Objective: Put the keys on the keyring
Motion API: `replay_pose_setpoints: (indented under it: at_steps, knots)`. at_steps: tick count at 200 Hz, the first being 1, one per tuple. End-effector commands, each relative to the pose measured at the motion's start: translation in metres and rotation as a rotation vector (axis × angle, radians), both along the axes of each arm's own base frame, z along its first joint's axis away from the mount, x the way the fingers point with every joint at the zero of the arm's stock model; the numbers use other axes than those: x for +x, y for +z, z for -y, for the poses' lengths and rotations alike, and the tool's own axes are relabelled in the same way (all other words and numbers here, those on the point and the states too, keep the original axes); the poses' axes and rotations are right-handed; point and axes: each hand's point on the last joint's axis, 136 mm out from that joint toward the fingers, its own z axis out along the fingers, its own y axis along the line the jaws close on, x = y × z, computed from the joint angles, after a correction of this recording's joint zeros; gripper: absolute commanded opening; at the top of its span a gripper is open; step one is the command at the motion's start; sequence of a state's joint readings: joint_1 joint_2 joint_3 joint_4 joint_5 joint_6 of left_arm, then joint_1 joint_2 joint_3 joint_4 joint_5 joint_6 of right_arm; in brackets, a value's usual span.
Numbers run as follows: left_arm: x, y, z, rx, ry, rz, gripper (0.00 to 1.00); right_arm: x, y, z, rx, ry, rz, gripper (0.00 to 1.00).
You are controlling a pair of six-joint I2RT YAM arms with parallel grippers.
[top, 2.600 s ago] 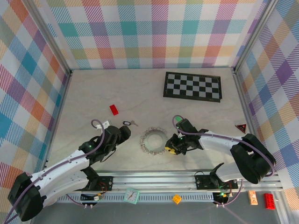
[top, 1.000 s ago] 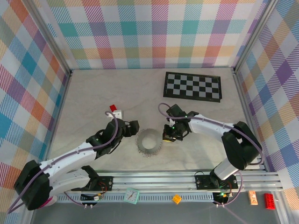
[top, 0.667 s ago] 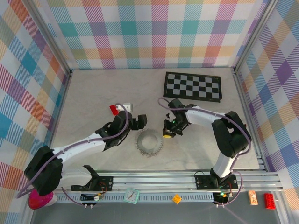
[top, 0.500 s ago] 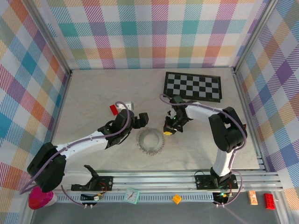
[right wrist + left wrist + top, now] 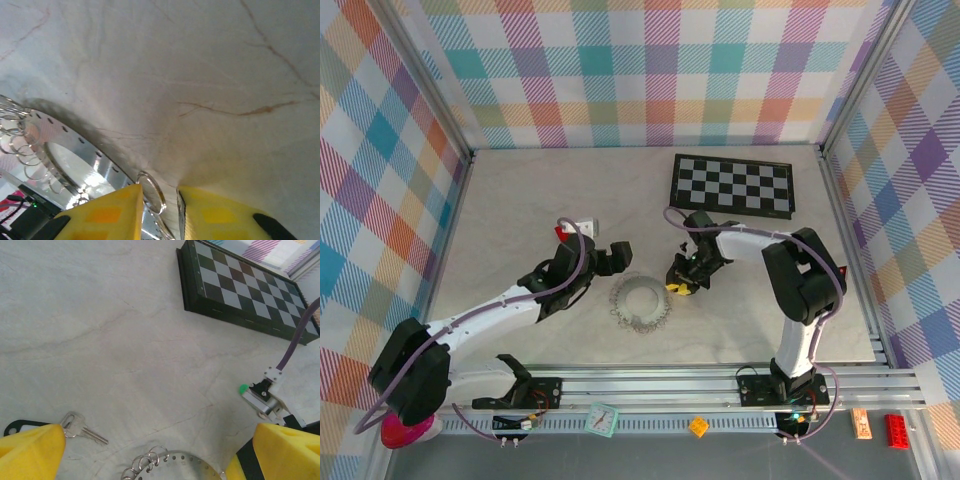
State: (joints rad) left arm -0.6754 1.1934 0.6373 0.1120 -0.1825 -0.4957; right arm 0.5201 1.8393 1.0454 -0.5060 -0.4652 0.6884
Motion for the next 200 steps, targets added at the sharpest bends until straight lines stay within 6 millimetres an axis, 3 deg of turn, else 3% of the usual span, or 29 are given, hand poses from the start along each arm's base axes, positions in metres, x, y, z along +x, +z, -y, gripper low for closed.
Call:
replay_pose_setpoints:
  at_steps: [1, 52, 88, 111, 166, 200]
  knots:
    - [-0.004, 0.004, 0.011, -0.045, -0.075, 0.018, 0.96, -0.005, 0.001, -0.003, 0.024, -0.031, -0.005, 0.26]
    - [0.006, 0.015, -0.004, -0.011, -0.07, 0.053, 0.96, -0.005, 0.0, -0.01, 0.053, -0.044, -0.017, 0.23]
    - [-0.004, 0.01, 0.004, 0.0, -0.165, 0.031, 0.95, -0.009, -0.003, -0.006, 0.039, -0.055, -0.008, 0.17]
    - [-0.003, 0.015, -0.003, 0.022, -0.151, 0.05, 0.95, -0.01, -0.007, -0.007, 0.037, -0.051, -0.021, 0.16]
    - [-0.002, 0.018, 0.0, -0.011, -0.153, 0.062, 0.95, -0.009, 0.007, -0.006, 0.025, -0.008, 0.013, 0.0]
    - [-0.001, 0.025, -0.011, 0.053, -0.153, 0.107, 0.95, -0.001, 0.032, -0.012, 0.074, 0.027, 0.107, 0.0]
